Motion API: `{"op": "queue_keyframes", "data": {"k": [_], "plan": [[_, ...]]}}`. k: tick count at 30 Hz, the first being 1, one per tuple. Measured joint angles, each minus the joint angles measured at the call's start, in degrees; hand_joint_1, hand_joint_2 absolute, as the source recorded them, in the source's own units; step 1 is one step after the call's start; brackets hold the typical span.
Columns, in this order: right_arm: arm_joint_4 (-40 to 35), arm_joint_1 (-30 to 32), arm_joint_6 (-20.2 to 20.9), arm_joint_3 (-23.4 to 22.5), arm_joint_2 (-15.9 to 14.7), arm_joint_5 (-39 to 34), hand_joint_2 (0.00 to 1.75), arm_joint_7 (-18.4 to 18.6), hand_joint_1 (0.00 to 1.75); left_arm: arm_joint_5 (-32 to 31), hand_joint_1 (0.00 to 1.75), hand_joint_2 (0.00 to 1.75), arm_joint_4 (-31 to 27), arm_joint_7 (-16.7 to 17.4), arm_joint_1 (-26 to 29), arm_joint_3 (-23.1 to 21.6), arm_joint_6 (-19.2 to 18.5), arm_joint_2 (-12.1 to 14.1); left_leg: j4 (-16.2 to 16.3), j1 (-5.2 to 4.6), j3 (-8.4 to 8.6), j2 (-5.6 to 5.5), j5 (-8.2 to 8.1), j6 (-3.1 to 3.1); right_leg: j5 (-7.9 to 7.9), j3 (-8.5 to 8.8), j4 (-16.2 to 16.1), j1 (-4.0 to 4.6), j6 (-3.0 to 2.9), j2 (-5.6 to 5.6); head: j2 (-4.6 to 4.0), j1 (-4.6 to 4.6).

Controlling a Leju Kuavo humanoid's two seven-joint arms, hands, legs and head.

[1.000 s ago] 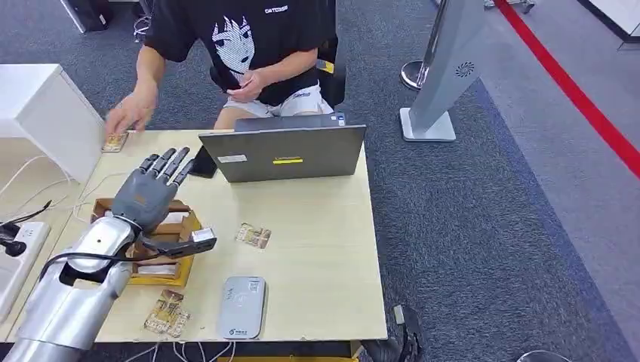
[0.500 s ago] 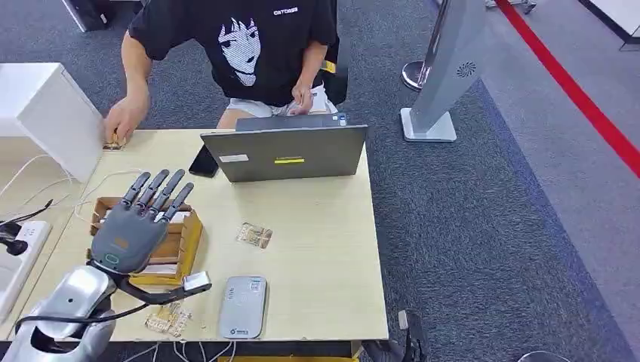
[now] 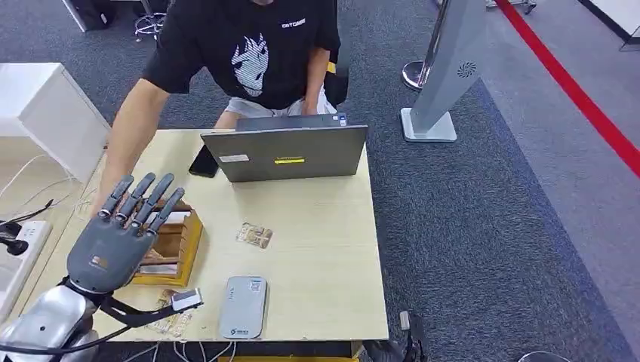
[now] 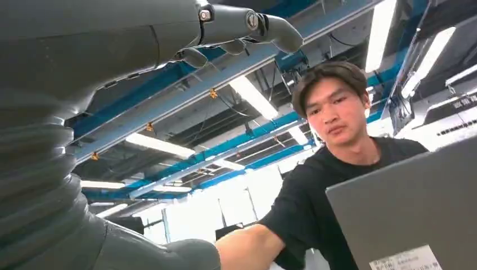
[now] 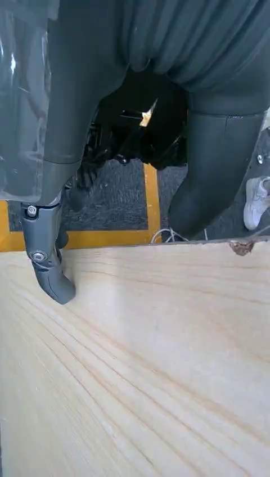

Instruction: Pass the card to the sensor for recognition and then transmit it.

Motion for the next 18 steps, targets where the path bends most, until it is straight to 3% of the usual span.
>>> {"op": "queue_keyframes", "data": {"k": [18], "plan": [[0.0, 0.1, 0.3, -1.2, 0.0, 0.0, 1.75, -0.1, 0.0, 0.2, 0.0, 1.75, -2.2, -0.6, 2.3, 2.0, 1.1, 0.1, 0.0, -0.01, 0.0, -0.03, 0.0, 0.0, 0.0, 0.0, 0.0, 0.0, 0.0, -0.04, 0.0, 0.02]]}}
